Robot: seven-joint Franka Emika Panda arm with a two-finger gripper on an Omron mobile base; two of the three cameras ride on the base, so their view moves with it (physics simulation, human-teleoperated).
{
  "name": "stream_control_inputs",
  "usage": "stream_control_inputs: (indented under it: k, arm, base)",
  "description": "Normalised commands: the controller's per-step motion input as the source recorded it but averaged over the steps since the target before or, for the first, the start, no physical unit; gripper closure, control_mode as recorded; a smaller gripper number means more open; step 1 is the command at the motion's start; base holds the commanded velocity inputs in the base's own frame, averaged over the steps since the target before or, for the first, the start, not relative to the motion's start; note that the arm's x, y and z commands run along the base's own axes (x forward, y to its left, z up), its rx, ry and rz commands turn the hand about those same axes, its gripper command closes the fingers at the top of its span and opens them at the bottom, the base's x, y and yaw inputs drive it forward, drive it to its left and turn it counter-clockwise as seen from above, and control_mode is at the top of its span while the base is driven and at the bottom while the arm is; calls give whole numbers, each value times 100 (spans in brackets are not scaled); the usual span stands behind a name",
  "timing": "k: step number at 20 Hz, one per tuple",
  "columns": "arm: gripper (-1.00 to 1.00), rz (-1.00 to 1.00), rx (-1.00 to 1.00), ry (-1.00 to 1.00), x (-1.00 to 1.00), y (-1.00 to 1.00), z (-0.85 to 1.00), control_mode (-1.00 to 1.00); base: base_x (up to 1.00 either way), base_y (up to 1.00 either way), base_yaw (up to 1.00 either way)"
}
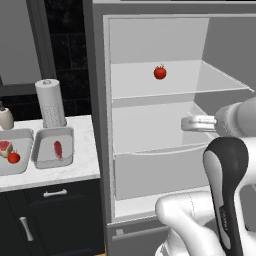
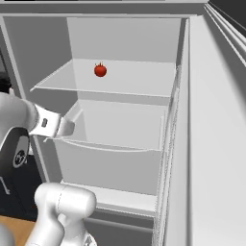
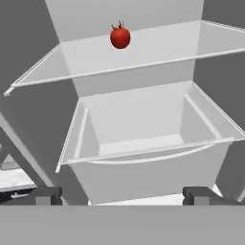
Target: Place one tomato and one steak in each tupperware on the nearby counter, to pack two identical lunches.
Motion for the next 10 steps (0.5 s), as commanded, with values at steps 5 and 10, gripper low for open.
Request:
stream_control_inputs:
  k: [5, 10]
  arm:
    - [-100, 0, -2, -25, 39, 0, 51, -100]
    - [-100, 0, 0, 5, 48, 0, 42, -100]
  base:
    - [0, 0, 0]
    - [0, 0, 0]
